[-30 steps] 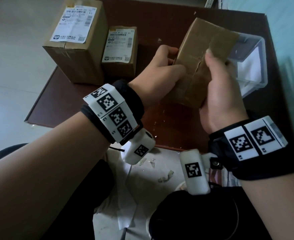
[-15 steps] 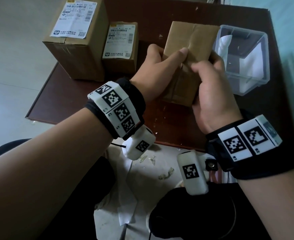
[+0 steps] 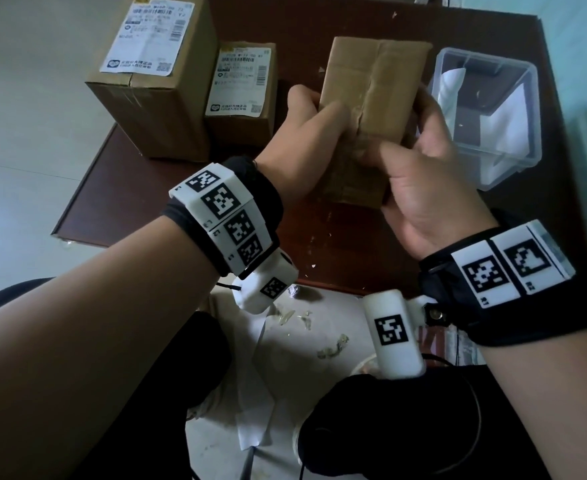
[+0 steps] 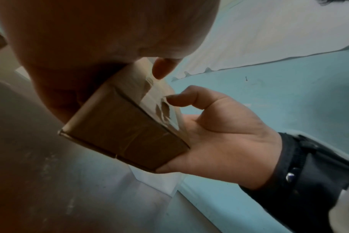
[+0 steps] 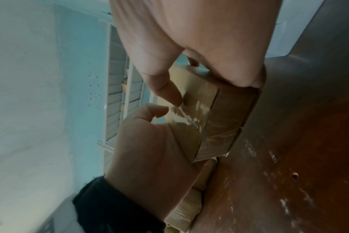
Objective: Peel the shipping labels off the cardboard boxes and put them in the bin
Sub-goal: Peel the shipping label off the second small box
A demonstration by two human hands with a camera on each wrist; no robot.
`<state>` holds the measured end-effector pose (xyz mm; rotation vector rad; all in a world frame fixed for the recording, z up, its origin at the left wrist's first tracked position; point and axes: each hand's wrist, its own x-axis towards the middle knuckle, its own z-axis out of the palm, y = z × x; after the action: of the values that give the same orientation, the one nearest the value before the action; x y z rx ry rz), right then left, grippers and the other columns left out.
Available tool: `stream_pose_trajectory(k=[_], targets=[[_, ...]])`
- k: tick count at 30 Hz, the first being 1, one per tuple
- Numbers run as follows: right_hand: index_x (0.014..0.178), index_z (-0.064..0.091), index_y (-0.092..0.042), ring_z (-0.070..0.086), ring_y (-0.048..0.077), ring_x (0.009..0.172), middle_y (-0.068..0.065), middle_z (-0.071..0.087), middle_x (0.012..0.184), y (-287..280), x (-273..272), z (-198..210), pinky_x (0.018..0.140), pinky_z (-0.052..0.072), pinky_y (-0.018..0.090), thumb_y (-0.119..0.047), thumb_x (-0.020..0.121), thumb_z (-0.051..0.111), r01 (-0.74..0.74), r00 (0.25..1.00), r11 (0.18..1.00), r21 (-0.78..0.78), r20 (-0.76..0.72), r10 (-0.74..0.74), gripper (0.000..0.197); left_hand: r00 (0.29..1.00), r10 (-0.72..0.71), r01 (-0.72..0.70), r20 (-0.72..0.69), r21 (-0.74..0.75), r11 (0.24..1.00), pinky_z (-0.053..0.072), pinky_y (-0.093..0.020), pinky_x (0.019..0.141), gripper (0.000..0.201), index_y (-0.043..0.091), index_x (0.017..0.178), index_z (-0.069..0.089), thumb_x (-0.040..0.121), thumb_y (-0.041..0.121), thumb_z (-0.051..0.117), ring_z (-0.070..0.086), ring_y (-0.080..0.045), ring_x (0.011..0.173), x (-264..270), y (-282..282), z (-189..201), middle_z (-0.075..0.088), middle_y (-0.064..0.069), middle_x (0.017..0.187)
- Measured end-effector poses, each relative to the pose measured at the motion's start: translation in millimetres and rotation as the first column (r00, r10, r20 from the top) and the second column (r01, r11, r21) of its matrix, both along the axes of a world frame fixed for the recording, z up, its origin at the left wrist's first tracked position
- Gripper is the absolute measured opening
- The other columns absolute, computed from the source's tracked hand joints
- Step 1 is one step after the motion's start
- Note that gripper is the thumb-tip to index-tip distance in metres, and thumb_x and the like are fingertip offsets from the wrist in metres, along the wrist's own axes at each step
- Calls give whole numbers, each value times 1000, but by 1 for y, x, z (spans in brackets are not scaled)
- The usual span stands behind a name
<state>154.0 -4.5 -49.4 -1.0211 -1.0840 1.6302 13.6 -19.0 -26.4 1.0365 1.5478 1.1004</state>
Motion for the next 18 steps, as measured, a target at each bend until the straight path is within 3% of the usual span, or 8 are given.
stream_pose_trajectory(k=[2,4,7,9,11,14,16,18], targets=[[161,34,-24,72,28,122,12,71,135,1,-1,0,100,60,55,1,81,75,-1,999,1000,-26,-32,0,94,1000,12,-12,-11,10,1000,56,-30,71,20,13,114,40,104,28,47,58,-9,84,0,1,-2,52,3,97],[156,43,-24,73,31,118,13,72,132,2,-2,0,96,61,57,-4,86,73,57,994,994,-92,-89,-65,79,1000,14,-14,-3,29,999,59,-36,77,23,13,115,41,104,32,49,62,-11,86,2,2,-4,57,1,99],[149,52,-20,74,34,117,15,73,130,5,-1,-1,97,60,59,-12,96,72,61,984,987,-146,-160,-85,58,999,-15,12,34,69,998,62,-29,71,35,10,124,39,102,28,58,67,-13,88,4,1,-6,60,-5,106],[152,50,-18,72,38,120,20,71,134,6,0,0,98,58,62,-3,96,67,-3,983,991,-132,-182,-21,60,999,-5,2,35,81,997,57,-24,66,34,9,124,39,101,25,59,65,-10,85,4,0,-7,59,-2,102],[157,44,-21,71,39,121,21,69,135,5,0,2,98,58,63,10,91,62,-56,985,992,-110,-170,36,75,1000,10,-12,28,71,997,54,-23,65,28,13,118,39,102,28,57,63,-8,83,2,0,-8,59,1,98],[161,37,-28,73,32,119,16,72,134,1,0,4,94,62,55,20,88,58,-98,987,994,-58,-136,89,90,999,30,-32,25,70,997,53,-18,63,25,14,115,39,104,32,53,63,1,75,1,0,-8,60,5,94],[160,38,-26,73,32,118,15,72,133,-1,-1,3,92,62,53,15,90,60,-95,986,995,-41,-140,88,84,999,35,-38,30,81,996,55,-21,66,24,13,114,39,105,32,51,64,2,73,1,-1,-7,59,5,93],[156,44,-20,73,34,117,17,72,132,0,-3,3,93,61,56,0,98,62,-77,982,995,-64,-178,65,64,1000,22,-24,18,84,996,60,-32,76,25,13,115,39,105,34,49,64,-7,82,3,0,-7,59,2,95]])
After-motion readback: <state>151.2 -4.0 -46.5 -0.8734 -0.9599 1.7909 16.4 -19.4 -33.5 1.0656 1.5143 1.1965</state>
